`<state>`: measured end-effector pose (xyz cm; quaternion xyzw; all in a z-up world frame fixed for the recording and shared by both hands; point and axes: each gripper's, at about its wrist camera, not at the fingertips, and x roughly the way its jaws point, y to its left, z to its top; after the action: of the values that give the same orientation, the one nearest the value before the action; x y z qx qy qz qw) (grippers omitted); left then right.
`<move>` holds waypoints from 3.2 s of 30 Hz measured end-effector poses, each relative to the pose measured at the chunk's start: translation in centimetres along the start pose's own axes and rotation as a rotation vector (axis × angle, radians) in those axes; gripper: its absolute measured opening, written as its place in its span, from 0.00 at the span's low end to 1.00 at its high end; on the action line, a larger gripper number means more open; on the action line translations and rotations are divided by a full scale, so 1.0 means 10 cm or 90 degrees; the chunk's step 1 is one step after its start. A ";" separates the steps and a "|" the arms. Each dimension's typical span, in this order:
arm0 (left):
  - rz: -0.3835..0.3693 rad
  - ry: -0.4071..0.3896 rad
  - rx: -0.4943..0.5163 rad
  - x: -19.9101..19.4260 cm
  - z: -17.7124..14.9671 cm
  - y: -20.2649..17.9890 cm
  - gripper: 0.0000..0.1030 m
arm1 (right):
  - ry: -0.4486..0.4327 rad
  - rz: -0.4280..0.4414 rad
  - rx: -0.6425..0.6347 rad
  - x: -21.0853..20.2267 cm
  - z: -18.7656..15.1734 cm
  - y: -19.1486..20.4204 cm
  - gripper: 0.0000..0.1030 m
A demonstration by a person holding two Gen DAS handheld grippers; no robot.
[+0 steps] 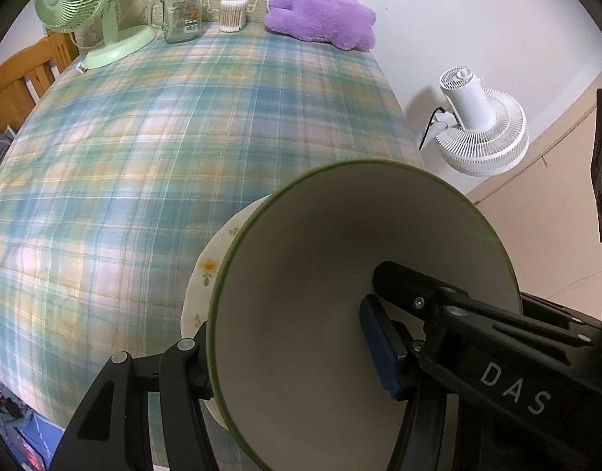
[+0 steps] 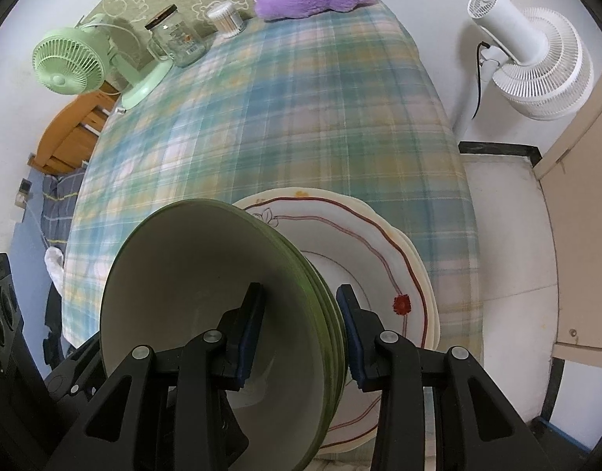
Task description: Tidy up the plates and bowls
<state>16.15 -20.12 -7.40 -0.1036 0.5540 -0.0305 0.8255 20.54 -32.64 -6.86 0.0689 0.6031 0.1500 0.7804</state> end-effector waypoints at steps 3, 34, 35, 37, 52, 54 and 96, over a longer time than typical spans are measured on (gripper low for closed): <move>0.016 -0.005 0.009 -0.02 -0.03 -0.02 0.62 | -0.004 0.008 0.004 -0.01 -0.04 -0.01 0.42; 0.006 -0.124 0.130 -0.82 -0.05 0.51 0.90 | -0.195 -0.194 0.048 -0.76 -0.51 0.64 0.72; 0.003 -0.133 0.139 -0.85 -0.05 0.57 0.90 | -0.200 -0.201 0.052 -0.77 -0.52 0.70 0.72; 0.004 -0.153 0.159 -0.93 -0.05 0.72 0.90 | -0.213 -0.216 0.058 -0.77 -0.55 0.87 0.72; 0.079 -0.319 0.129 -1.47 -0.36 1.78 0.95 | -0.326 -0.214 0.034 -0.66 -0.89 1.87 0.81; 0.087 -0.327 0.108 -1.49 -0.44 1.90 0.95 | -0.337 -0.206 0.025 -0.65 -0.98 1.94 0.81; 0.101 -0.420 0.049 -1.89 -1.41 2.26 1.00 | -0.466 -0.209 -0.050 -0.75 -2.13 2.30 0.84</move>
<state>-5.58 3.10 0.01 -0.0335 0.2618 0.0478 0.9634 -5.18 -14.85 1.09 -0.0094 0.2822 0.0117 0.9592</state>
